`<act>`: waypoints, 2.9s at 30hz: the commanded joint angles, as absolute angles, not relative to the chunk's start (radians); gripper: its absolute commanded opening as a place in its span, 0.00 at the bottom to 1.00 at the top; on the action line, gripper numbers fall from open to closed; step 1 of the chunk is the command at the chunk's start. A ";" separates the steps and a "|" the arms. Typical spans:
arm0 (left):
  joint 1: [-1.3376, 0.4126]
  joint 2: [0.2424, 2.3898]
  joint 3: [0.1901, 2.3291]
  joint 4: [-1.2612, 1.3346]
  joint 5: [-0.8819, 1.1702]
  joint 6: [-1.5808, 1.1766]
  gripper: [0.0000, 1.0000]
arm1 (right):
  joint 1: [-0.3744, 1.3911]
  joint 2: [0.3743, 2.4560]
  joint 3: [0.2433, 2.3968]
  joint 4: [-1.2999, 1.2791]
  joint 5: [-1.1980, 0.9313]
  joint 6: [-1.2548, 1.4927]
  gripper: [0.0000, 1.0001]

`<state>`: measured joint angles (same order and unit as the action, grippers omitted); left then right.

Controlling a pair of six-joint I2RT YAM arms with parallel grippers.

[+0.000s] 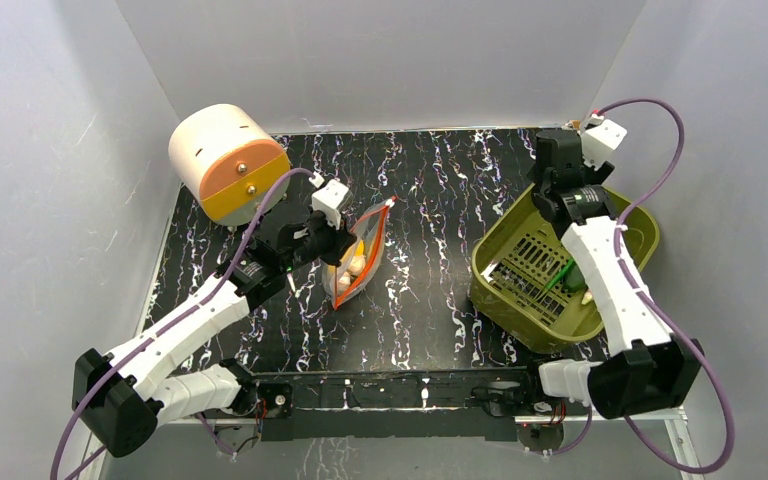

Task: Place the food in the zip-top bag and seal the zipper
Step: Pick up the fake vegetable from the bin, then place the fake vegetable in the zipper food storage bag.

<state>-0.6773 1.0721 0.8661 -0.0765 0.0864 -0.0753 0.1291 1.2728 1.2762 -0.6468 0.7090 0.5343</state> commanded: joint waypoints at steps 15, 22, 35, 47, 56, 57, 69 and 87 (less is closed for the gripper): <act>-0.683 1.173 1.021 -0.147 0.056 -0.331 0.00 | 0.378 1.038 1.184 -0.566 0.267 0.690 0.46; -0.683 1.222 1.102 -0.195 -0.009 -0.332 0.00 | 0.538 0.999 1.110 -0.429 0.127 0.778 0.47; -0.683 1.213 1.098 -0.206 0.075 -0.357 0.00 | 0.784 1.095 1.049 -0.180 0.089 0.911 0.48; -0.683 1.135 1.086 -0.195 0.140 -0.453 0.00 | 0.842 1.176 1.009 -0.112 0.182 0.978 0.49; -0.683 1.105 1.076 -0.200 0.150 -0.471 0.00 | 0.841 1.179 0.955 -0.143 0.249 1.017 0.50; -0.682 1.104 1.076 -0.198 0.154 -0.473 0.00 | 0.842 1.180 0.947 -0.147 0.254 1.018 0.50; -0.683 1.089 1.047 -0.188 0.155 -0.485 0.00 | 0.841 1.228 1.008 -0.210 0.272 0.968 0.55; -0.684 1.082 1.030 -0.221 0.095 -0.428 0.00 | 0.842 1.249 1.104 -0.235 0.216 0.886 0.70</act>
<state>-0.6781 1.1160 1.0325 -0.2188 0.1158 -0.4557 0.8417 1.2690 1.0565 -0.2600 0.2245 0.9150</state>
